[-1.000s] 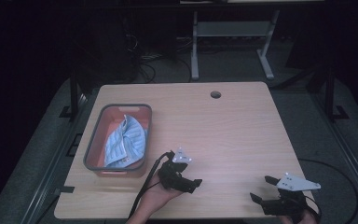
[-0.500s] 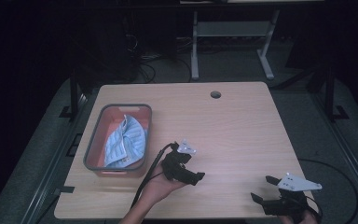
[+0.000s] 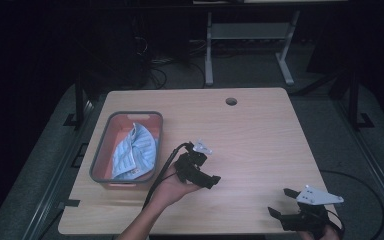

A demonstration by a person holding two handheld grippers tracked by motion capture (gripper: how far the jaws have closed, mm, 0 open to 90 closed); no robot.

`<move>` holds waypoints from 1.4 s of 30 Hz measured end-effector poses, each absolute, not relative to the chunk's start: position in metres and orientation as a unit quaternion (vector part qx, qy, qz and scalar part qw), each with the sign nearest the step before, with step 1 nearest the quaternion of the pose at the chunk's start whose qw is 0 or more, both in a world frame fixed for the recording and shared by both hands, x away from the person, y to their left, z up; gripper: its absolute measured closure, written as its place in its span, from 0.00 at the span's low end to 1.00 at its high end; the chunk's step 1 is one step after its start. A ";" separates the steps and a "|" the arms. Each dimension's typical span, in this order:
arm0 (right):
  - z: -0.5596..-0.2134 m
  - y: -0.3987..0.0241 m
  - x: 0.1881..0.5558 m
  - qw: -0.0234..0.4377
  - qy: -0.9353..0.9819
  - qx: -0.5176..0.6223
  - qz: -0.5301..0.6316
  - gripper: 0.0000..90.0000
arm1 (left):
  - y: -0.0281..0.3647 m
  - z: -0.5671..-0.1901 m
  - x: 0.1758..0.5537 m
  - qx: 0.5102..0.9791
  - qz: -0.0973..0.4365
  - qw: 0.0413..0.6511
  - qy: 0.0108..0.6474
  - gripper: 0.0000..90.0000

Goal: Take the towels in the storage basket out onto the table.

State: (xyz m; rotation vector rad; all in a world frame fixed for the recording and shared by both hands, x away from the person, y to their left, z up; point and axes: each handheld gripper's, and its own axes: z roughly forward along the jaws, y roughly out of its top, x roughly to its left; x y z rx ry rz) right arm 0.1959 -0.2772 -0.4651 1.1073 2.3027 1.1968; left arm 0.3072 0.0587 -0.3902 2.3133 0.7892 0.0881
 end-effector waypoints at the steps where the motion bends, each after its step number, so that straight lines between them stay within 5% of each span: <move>1: -0.465 -0.277 0.196 0.160 0.806 0.387 0.419 0.16 | 0.058 -0.389 0.309 0.891 0.034 0.336 0.303 0.23; 42: -0.465 -0.279 0.196 0.161 0.804 0.391 0.419 0.16 | 0.122 -0.346 0.355 0.862 0.046 0.336 0.378 0.23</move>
